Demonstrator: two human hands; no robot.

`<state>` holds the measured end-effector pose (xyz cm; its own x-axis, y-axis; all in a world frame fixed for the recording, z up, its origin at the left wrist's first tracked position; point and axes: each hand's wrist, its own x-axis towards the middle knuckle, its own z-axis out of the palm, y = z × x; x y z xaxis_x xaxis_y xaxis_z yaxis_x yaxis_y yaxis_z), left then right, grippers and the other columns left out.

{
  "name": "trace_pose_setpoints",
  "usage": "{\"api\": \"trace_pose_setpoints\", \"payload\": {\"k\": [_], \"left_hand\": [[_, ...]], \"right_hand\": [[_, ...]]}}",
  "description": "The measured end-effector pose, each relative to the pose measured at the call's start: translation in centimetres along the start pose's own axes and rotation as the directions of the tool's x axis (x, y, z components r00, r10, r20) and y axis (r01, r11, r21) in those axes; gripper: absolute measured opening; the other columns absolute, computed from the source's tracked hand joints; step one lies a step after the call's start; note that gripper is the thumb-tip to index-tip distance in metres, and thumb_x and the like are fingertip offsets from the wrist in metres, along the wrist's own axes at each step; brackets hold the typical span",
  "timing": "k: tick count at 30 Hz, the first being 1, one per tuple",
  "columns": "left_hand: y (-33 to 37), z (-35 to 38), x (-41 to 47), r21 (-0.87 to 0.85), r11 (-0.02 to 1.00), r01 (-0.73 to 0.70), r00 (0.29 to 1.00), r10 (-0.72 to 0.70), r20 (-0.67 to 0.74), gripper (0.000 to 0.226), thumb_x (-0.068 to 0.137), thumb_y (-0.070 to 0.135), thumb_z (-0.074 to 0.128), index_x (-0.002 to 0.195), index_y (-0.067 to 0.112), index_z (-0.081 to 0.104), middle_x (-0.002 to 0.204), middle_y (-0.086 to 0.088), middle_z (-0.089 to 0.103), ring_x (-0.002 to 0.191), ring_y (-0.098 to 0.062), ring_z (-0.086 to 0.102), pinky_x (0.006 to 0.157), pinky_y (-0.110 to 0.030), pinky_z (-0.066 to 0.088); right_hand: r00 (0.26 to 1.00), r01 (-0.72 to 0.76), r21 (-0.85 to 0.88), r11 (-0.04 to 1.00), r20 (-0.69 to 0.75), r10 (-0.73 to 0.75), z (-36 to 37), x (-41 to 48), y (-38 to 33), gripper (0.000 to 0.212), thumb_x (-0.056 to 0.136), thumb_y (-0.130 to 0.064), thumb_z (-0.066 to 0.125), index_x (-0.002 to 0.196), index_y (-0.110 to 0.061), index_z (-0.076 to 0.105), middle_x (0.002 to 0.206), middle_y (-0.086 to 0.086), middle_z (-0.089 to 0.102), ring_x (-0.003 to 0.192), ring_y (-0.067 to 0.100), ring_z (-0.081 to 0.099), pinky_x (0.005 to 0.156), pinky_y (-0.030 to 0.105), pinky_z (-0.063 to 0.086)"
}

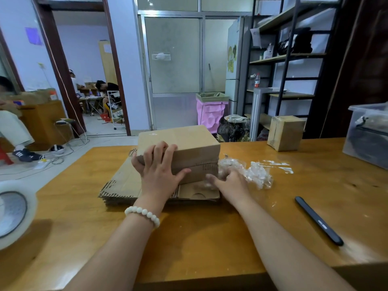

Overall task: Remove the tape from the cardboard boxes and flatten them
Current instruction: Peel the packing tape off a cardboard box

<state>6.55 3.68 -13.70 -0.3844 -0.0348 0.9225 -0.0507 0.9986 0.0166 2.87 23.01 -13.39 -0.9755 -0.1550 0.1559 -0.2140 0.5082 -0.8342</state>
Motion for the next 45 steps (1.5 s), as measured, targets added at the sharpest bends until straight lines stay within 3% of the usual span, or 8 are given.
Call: {"api": "trace_pose_setpoints", "payload": {"k": [7,14,25,30,32,35,39,45], "left_hand": [[-1.5,0.0,0.5,-0.024,1.0,-0.017,0.999,0.018,0.04,0.073,0.072,0.071,0.046,0.124,0.02,0.043,0.123,-0.005,0.036,0.117,-0.028,0.033,0.105,-0.051,0.014],[-1.3,0.3,-0.1,0.026,0.992,-0.123,0.974,0.116,0.194,0.132,0.047,0.061,0.087,0.15,0.025,0.011,0.152,-0.01,0.012,0.142,-0.031,0.006,0.108,-0.066,0.001],[0.0,0.3,0.7,-0.002,0.995,-0.1,0.985,0.099,0.142,0.122,0.042,0.036,0.092,0.144,0.023,0.027,0.132,-0.01,0.028,0.123,-0.035,0.027,0.092,-0.075,0.03],[-1.8,-0.5,0.9,-0.172,0.969,0.178,0.981,-0.16,0.114,0.114,0.051,0.052,0.084,0.143,0.024,0.022,0.132,-0.004,0.025,0.123,-0.03,0.023,0.095,-0.07,0.033],[-2.8,-0.8,0.6,-0.243,0.959,0.143,0.988,-0.124,0.092,0.105,0.058,0.06,0.068,0.144,0.024,0.018,0.134,-0.005,0.024,0.125,-0.031,0.023,0.099,-0.066,0.032],[-2.9,-0.2,-0.2,-0.267,0.96,-0.089,0.993,0.106,0.053,0.101,0.064,0.056,0.061,0.144,0.019,0.011,0.135,-0.01,0.024,0.127,-0.038,0.024,0.105,-0.067,0.028],[-3.0,0.2,-0.5,-0.306,0.952,-0.009,1.0,0.012,0.006,0.108,0.065,0.061,0.062,0.143,0.016,0.001,0.136,-0.009,0.02,0.129,-0.038,0.02,0.108,-0.067,0.023],[-3.4,0.0,-0.7,-0.33,0.943,-0.051,0.999,0.045,-0.026,0.103,0.074,0.066,0.057,0.143,0.015,0.0,0.138,-0.009,0.017,0.129,-0.037,0.019,0.101,-0.073,0.031]], "right_hand": [[1.0,-0.006,0.092,0.996,0.021,0.004,-0.2,0.2,-0.4,0.029,0.087,-0.014,0.06,0.068,-0.018,0.038,0.072,0.001,0.045,0.07,0.018,0.045,0.061,0.03,0.034],[0.997,0.075,0.207,0.975,-0.037,-0.069,-1.4,0.4,-0.1,0.032,0.086,-0.003,0.057,0.065,-0.015,0.036,0.072,0.004,0.046,0.077,0.022,0.051,0.064,0.028,0.037],[0.992,0.119,0.235,0.965,-0.07,-0.106,-1.3,0.9,0.4,0.031,0.086,0.007,0.053,0.07,-0.014,0.036,0.078,-0.006,0.046,0.09,0.018,0.046,0.076,0.027,0.042],[0.915,0.021,0.093,0.995,-0.404,0.019,-3.0,2.4,2.0,0.025,0.086,0.003,0.045,0.069,-0.015,0.043,0.094,0.011,0.053,0.081,0.025,0.051,0.067,0.03,0.041],[0.885,0.006,0.167,0.986,-0.459,0.072,-3.4,2.6,2.6,0.015,0.081,0.001,0.047,0.074,-0.012,0.045,0.096,0.014,0.053,0.082,0.025,0.051,0.068,0.031,0.043],[0.922,0.055,0.117,0.992,-0.386,-0.005,-2.6,2.3,2.4,0.02,0.081,-0.005,0.054,0.1,-0.012,0.049,0.107,0.006,0.046,0.094,0.02,0.048,0.077,0.03,0.043],[0.944,0.215,0.015,0.977,-0.259,-0.204,-1.6,1.4,1.4,0.059,0.083,0.0,0.056,0.137,-0.018,0.04,0.139,0.002,0.037,0.134,0.02,0.028,0.113,0.04,0.027],[0.977,0.212,-0.357,0.91,0.063,-0.203,-2.2,1.6,1.9,0.056,0.097,-0.041,0.044,0.148,-0.03,0.027,0.16,-0.008,0.007,0.146,0.017,-0.007,0.117,0.049,0.001]]}}
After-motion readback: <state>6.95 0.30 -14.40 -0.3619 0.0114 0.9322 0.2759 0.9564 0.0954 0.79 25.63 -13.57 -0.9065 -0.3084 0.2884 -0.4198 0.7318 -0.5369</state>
